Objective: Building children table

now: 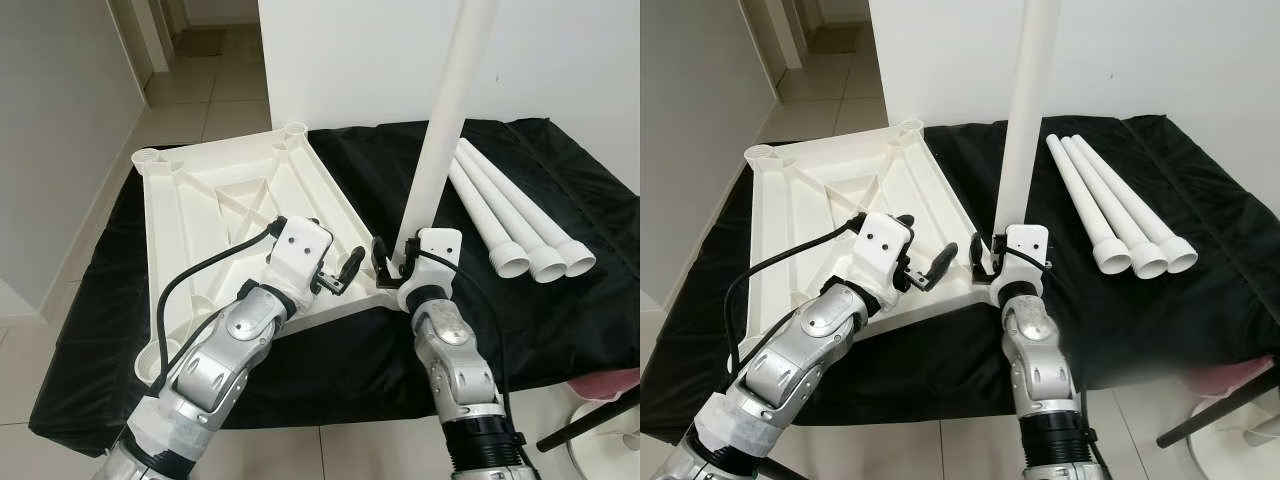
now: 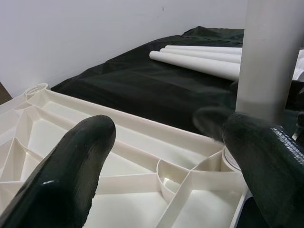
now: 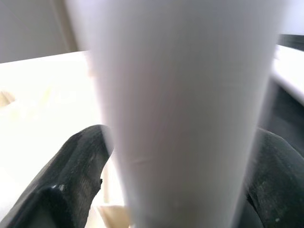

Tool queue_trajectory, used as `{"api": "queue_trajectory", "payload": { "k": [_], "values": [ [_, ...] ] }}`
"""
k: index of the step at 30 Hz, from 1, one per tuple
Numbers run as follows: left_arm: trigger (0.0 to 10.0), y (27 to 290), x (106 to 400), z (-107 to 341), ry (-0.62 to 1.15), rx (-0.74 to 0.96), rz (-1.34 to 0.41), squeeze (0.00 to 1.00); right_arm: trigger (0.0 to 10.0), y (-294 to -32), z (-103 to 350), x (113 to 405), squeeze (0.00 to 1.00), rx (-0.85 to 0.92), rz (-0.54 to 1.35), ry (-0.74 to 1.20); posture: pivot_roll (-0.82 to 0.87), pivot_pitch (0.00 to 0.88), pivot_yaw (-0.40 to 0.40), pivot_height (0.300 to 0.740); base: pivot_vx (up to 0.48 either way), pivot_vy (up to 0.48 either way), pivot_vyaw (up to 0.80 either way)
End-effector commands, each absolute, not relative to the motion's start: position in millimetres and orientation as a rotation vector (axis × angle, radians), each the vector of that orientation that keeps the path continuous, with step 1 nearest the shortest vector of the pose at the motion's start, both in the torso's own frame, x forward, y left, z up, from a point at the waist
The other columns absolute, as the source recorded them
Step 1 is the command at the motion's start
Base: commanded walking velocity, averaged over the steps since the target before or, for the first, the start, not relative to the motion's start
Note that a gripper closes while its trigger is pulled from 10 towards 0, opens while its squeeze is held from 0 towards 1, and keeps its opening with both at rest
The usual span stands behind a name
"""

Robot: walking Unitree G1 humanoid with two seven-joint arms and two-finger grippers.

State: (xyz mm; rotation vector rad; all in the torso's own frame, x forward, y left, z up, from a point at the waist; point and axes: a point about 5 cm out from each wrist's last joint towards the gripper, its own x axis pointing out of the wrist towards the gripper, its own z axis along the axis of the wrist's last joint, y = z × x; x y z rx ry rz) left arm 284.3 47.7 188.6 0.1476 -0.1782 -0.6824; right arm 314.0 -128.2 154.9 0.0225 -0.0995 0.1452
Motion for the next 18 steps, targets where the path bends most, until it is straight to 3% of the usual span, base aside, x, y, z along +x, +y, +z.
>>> {"api": "queue_trajectory", "payload": {
  "k": [1,10,18],
  "values": [
    [10.0,44.3,279.7,180.2,-0.147,0.174,-0.810,0.00,10.0,-122.7,153.8,316.1,0.00,0.004,0.260,-0.103,-0.10,0.029,0.053,0.740,0.000,0.000,0.00],
    [10.0,46.4,271.2,163.9,-0.084,0.195,-0.888,0.00,10.0,-138.5,148.9,325.1,0.00,-0.114,0.425,-0.086,-0.08,0.019,0.046,0.740,0.000,0.000,0.00],
    [10.0,54.7,269.1,151.1,-0.031,0.182,-0.833,0.00,10.0,-145.4,141.6,329.9,0.00,-0.144,0.482,-0.067,-0.04,0.020,0.043,0.740,0.000,0.000,0.00]
  ]
}}
